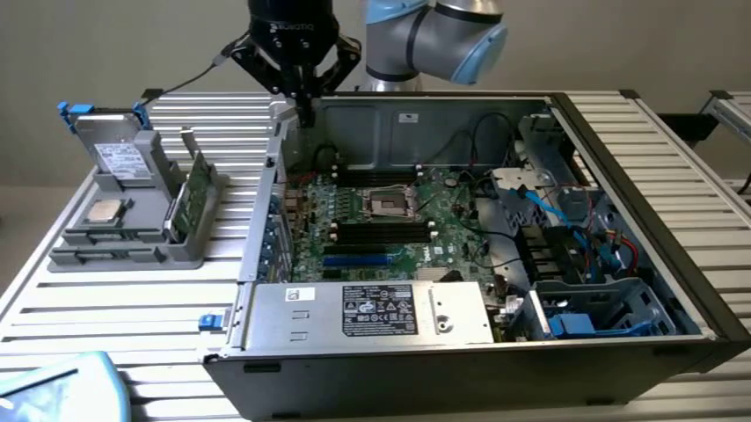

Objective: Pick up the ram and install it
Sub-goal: 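Reach for the ram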

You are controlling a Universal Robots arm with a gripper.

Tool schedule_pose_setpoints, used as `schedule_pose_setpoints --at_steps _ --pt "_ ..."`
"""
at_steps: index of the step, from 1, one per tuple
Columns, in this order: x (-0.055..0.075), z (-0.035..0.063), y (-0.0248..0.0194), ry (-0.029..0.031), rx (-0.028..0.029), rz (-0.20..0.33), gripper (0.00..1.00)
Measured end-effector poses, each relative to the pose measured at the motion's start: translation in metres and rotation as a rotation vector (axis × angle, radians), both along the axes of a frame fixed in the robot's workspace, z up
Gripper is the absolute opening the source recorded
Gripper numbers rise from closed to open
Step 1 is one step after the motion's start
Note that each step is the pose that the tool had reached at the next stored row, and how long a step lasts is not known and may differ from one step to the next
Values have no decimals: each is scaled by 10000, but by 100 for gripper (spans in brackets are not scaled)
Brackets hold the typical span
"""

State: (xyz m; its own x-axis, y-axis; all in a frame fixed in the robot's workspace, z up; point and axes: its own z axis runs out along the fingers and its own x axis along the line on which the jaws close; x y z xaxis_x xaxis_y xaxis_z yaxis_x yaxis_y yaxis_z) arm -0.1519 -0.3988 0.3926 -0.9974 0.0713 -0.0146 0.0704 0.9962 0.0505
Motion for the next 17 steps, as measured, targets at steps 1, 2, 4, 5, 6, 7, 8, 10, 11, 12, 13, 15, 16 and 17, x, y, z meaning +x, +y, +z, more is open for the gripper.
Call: schedule_pose_setpoints --at_steps 1,2,4,5,6,7,8,10,11,12,13,15,16,17 --pt "-45 0 0 9 4 0 11" --pt "-92 0 0 19 6 1 11" --pt "-183 0 0 35 14 0 11" --pt "-229 0 0 41 18 0 11" --pt "-274 -1 0 48 22 1 11" --pt "-320 -1 0 54 26 1 11" --pt "-365 -1 0 58 30 0 11" --pt "-456 -1 0 67 38 1 11" --pt "-502 -2 0 72 43 1 11" --pt "-546 -2 0 77 47 0 11" --pt "-591 -2 0 82 51 0 11" --pt "-682 -2 0 92 60 1 11" --pt "-728 -3 1 96 64 0 11" --pt "-775 -3 1 102 69 -1 11"
